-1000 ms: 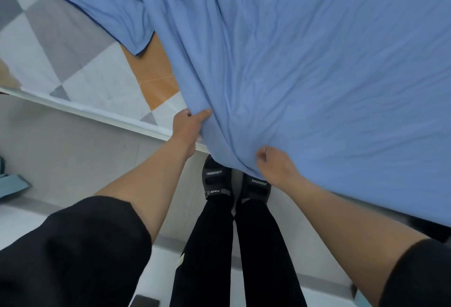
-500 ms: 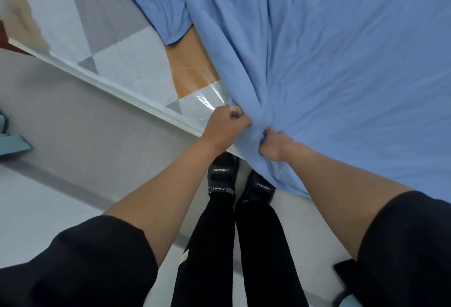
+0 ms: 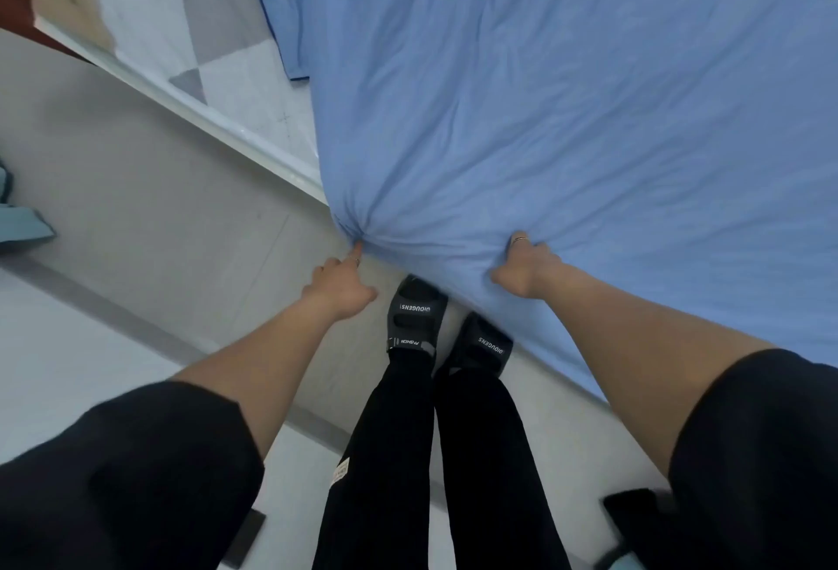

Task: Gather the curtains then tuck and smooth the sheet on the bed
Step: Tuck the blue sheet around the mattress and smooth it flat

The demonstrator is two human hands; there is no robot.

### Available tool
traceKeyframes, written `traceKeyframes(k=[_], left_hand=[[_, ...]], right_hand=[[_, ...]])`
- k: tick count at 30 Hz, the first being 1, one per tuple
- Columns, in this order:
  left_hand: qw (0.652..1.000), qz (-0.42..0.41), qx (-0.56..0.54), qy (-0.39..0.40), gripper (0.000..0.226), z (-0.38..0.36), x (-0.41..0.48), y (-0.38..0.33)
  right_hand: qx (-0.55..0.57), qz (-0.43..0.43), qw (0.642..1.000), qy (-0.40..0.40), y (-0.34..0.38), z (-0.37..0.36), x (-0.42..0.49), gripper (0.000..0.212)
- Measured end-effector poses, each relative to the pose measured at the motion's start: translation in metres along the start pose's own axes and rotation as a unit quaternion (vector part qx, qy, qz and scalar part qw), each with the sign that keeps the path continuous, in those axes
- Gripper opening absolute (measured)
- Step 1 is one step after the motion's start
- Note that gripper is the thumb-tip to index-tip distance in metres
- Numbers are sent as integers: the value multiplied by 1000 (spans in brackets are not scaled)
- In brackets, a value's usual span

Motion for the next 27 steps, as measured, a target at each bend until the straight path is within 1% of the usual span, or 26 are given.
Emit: traceKeyframes(k=[1,3,6,7,8,9,10,11,12,13,15,16,17,18,19,20,21,22,23,24,25,27], left_hand=[[999,18,-32,7,82,3,5,0],[990,33,-137,-17,64,15,10,2],[971,1,-207,-116,41,44,6,-2],[959,-14,-232,-162,35,57,1,-2],[941,-25,-264,-208,32,70,-4,-2],[921,-30,-296,-250,33,82,-7,-2],[901,-25,-330,-281,36,96,-8,1],[885,-16,-362,-292,38,107,-7,5],[877,-6,-389,-282,39,123,-1,9],[882,-6,-399,-252,39,130,5,8],[895,-31,-404,-189,42,150,21,0],[896,-38,-410,-168,44,158,27,-6],[890,-39,-426,-158,46,167,36,-13],[875,-35,-459,-149,47,174,43,-20],[857,-34,-498,-129,42,180,48,-28],[844,-50,-525,-92,33,186,55,-36],[838,-78,-538,-44,22,190,61,-47],[835,-99,-541,8,16,194,67,-51],[828,-116,-545,55,15,193,67,-59],[821,-124,-549,96,14,191,63,-67],[821,-130,-540,131,12,191,62,-73],[847,-140,-491,146,13,194,64,-77]], right_hand=[[0,0,1000,0,0,0,0,65],[7,-6,1000,9,0,1,-1,66],[22,-10,999,30,2,7,-6,67],[20,-1,999,38,6,9,-12,62],[12,20,999,41,12,12,-17,51],[5,48,998,37,17,15,-22,36],[2,74,997,25,25,19,-27,21],[7,93,996,6,35,22,-35,13],[15,111,993,-22,52,30,-42,12],[32,122,991,-49,65,35,-49,13],[69,147,981,-109,99,48,-56,14],[96,161,974,-130,117,53,-59,15],[130,172,965,-151,135,59,-58,20],[163,182,956,-163,152,65,-56,28],[188,190,950,-165,167,69,-53,37],[202,193,947,-158,186,71,-47,45],[214,187,948,-141,199,74,-41,54],[234,174,949,-116,217,73,-35,62],[260,163,946,-99,226,73,-32,67],[292,160,938,-94,231,73,-32,66],[327,157,926,-102,238,75,-30,59],[379,161,906,-103,243,76,-29,41]])
Point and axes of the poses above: each hand's wrist, its own x-axis towards the middle knuckle, its own z-axis out of the back of the hand, y = z × x, the point moved 3 cm from there along x, towards the middle knuckle, and after that the axes turned 1 degree about -z, right-handed, at the moved point
